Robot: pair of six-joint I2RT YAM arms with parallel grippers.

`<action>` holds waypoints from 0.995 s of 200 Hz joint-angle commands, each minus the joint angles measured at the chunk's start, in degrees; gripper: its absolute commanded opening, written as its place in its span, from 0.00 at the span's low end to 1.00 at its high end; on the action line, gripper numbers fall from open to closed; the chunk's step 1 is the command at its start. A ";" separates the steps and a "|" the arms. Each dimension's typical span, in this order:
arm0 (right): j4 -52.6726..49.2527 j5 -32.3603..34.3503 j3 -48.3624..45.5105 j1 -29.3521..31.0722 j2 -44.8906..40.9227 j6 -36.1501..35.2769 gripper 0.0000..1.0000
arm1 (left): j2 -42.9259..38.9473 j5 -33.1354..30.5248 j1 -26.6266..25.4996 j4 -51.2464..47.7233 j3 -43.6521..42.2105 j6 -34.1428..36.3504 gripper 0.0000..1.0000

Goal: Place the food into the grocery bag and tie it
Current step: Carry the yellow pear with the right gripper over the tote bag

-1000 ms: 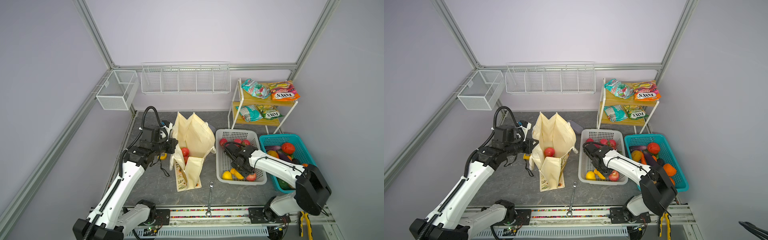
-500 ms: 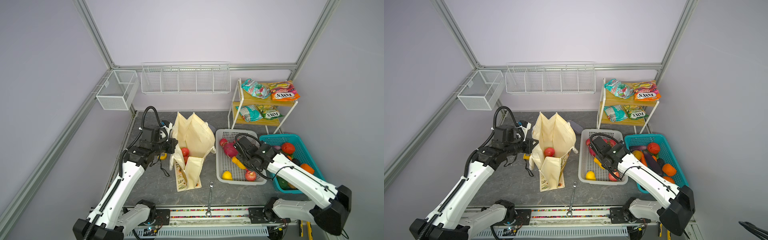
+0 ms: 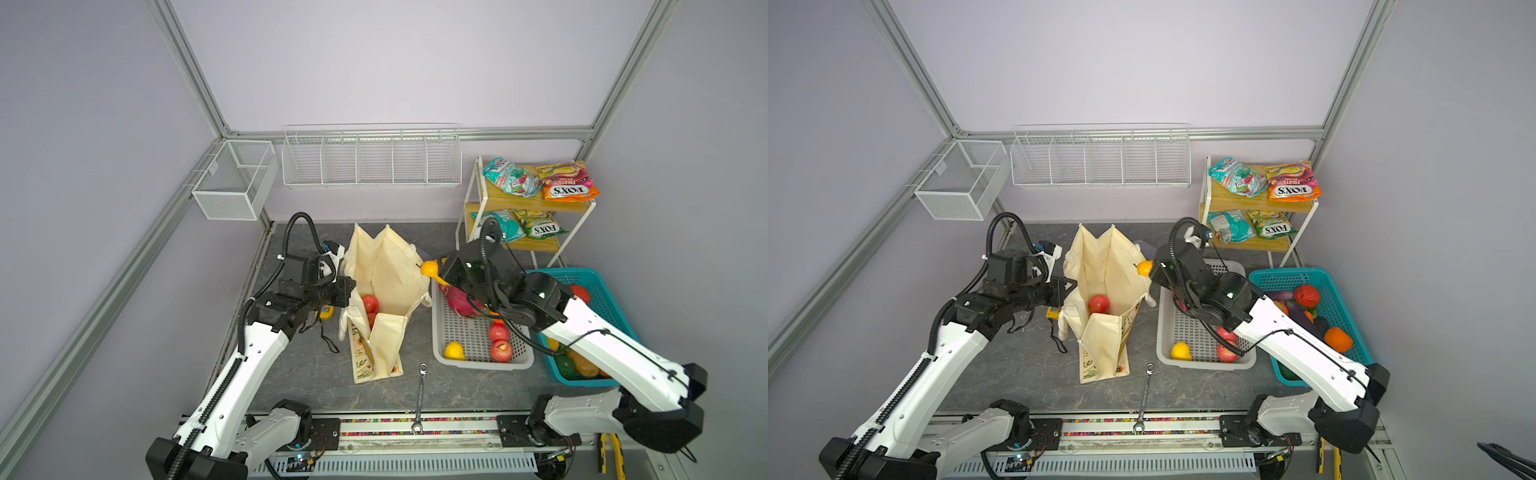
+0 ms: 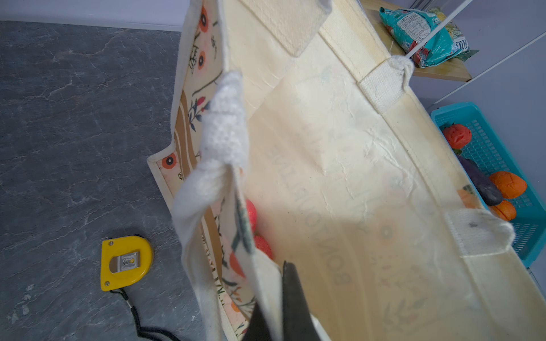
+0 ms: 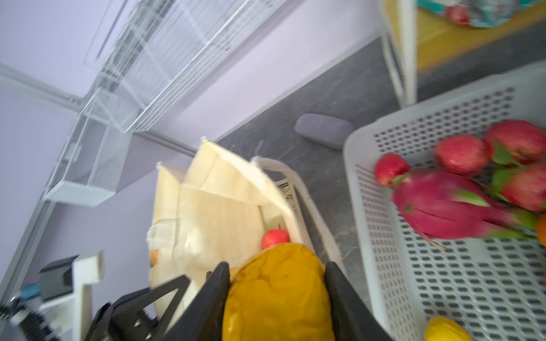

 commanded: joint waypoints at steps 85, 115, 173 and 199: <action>-3.79 -9.03 21.50 3.81 30.69 -13.26 0.36 | -2.53 1.37 1.05 1.66 -0.74 0.77 0.00; -6.66 -11.36 24.10 3.35 35.44 -13.17 0.36 | -2.80 1.85 1.99 1.92 -0.82 0.33 0.00; -12.71 -14.45 29.46 3.00 43.50 -13.96 0.38 | -3.21 2.79 3.09 2.44 -1.00 -0.15 0.00; -14.57 -15.19 31.01 2.75 46.50 -13.90 0.40 | -3.34 2.89 3.48 2.62 -1.08 -0.30 0.00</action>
